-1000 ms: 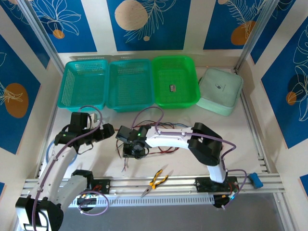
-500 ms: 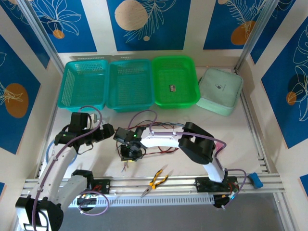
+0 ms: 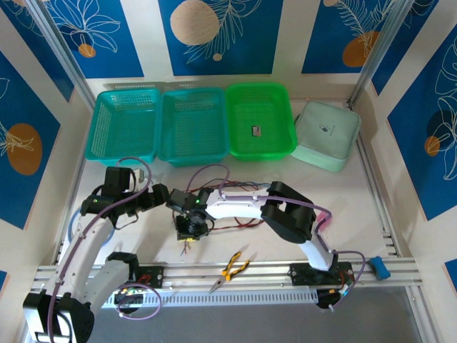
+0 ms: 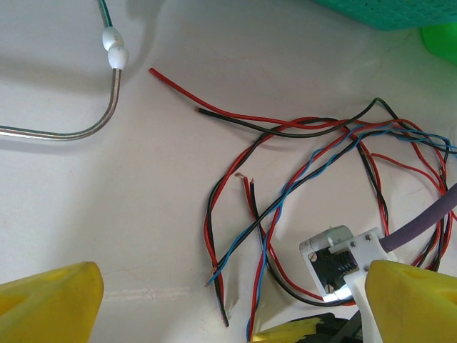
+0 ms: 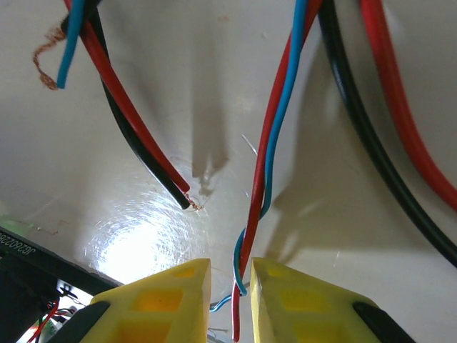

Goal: Untangle the cables

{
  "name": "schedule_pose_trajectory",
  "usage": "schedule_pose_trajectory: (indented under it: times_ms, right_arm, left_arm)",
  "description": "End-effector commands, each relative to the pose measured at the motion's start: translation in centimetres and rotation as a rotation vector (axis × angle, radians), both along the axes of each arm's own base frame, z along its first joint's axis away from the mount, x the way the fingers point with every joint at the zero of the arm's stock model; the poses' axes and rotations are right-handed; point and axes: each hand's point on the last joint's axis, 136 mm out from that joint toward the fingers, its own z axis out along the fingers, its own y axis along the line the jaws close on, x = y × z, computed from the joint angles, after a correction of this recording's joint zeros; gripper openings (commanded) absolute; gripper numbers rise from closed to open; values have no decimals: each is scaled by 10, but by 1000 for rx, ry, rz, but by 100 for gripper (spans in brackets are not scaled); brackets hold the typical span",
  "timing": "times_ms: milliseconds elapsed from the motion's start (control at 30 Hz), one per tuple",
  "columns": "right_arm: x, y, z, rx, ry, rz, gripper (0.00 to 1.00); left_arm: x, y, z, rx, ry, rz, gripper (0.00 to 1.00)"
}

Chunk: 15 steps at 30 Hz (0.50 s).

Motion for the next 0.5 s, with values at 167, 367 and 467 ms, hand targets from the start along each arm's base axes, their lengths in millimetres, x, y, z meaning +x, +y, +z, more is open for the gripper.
schedule_pose_trajectory:
  times_ms: [167,367,467]
  right_arm:
    - [-9,3,-3,-8,45,24,17]
    - [-9,3,-4,-3,49,22,12]
    - [-9,4,-4,0,52,23,7]
  left_arm:
    - [-7,-2,-2,-16,27,-7,94]
    - [-6,-1,-2,-14,27,-4,94]
    - [-7,-1,-2,-15,28,-3,94]
